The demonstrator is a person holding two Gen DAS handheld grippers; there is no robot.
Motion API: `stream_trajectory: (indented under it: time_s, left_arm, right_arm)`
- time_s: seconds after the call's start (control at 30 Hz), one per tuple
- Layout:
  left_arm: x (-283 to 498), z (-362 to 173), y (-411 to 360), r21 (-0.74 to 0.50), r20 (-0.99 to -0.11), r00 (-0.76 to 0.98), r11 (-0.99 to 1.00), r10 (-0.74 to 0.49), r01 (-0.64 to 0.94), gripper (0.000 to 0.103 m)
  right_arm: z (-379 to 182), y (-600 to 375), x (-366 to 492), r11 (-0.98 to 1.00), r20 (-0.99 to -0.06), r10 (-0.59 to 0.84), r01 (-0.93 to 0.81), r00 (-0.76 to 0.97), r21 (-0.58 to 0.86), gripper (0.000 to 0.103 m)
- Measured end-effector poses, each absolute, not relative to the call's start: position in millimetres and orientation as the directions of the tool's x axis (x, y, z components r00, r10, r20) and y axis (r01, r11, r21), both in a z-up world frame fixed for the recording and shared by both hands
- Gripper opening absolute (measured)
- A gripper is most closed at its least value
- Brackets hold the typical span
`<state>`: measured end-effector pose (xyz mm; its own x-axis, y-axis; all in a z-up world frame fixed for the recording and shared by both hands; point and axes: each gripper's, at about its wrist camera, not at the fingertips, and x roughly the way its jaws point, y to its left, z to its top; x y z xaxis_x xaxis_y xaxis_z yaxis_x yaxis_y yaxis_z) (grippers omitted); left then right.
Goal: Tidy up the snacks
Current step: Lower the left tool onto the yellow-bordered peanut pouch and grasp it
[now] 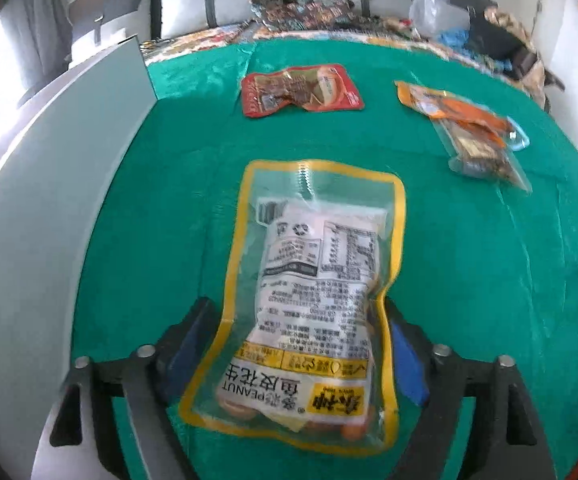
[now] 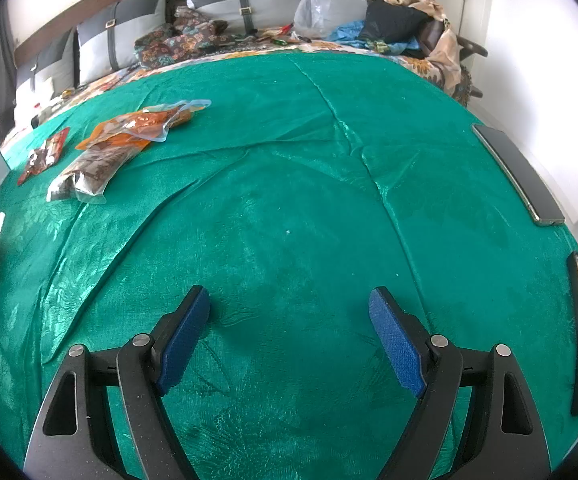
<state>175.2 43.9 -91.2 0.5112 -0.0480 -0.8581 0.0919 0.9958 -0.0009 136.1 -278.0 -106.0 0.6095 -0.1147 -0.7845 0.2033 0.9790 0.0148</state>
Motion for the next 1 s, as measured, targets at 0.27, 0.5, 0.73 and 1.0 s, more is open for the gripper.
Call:
stream_trajectory:
  time_s: [0.27,0.5,0.73,1.0]
  left_arm:
    - [189,-101,51,-0.002,-0.819,0.573,0.998,-0.042,0.07,0.103]
    - [188,-101,52,-0.006,-0.816,0.576,0.997,-0.046,0.072,0.103]
    - [188,-101,52,-0.006,-0.816,0.576,0.997,-0.046,0.071,0.103]
    - [187,-101,52,-0.007,-0.816,0.577,0.998,-0.046,0.07,0.103]
  right_arm:
    - [-106,-278,136,0.979,-0.784,-0.114,0.203,0.61,0.015,0.085]
    - [-106,-278,136,0.979,-0.784,-0.114,0.203,0.61,0.016,0.085]
    - [-105,-278,136,0.979,-0.784,-0.113,0.203,0.61,0.016,0.085]
    - [-105,-278,135,0.979,-0.785,-0.113,0.202,0.609,0.016,0.085]
